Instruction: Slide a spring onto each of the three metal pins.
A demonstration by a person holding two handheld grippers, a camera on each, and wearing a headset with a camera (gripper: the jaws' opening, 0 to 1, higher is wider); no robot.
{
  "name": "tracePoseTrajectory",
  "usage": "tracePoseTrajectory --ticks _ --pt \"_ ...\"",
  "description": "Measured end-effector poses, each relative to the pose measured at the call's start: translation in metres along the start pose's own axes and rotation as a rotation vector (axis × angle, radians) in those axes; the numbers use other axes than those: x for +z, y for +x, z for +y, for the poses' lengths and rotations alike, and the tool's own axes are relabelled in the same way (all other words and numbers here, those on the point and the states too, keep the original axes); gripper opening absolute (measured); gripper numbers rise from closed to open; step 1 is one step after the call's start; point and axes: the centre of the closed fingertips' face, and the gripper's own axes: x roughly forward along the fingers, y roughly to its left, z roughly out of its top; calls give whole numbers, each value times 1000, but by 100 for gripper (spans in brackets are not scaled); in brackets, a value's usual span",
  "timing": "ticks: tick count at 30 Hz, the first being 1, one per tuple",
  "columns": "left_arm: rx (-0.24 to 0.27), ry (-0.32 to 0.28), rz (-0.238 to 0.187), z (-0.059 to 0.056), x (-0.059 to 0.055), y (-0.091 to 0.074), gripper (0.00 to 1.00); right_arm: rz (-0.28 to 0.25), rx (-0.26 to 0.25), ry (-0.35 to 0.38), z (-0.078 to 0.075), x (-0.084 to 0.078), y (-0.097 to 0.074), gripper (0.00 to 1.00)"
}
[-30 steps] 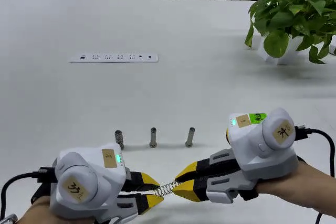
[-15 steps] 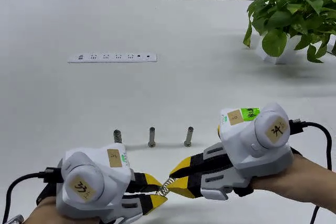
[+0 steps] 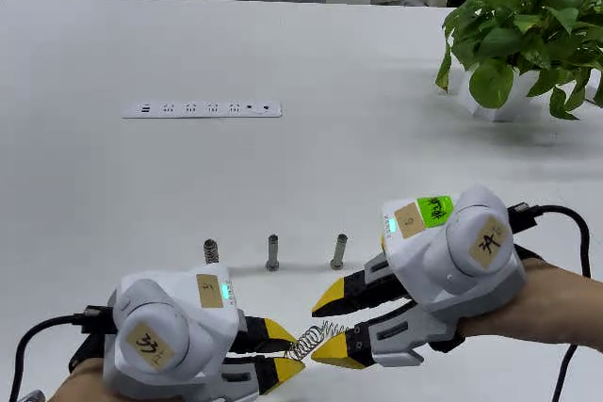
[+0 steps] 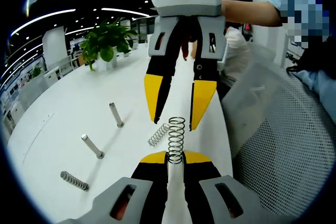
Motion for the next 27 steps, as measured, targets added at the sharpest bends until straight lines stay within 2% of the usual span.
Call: tracePoseTrajectory --ticks 6,12,27 --pt "-8 3 -2 -3 2 2 9 51 63 -50 6 0 5 19" --pt "-3 -1 -17 -3 7 3 9 80 81 -57 6 -9 14 15" --pt "-12 2 -17 -4 9 4 9 97 96 -54 7 -11 17 13"
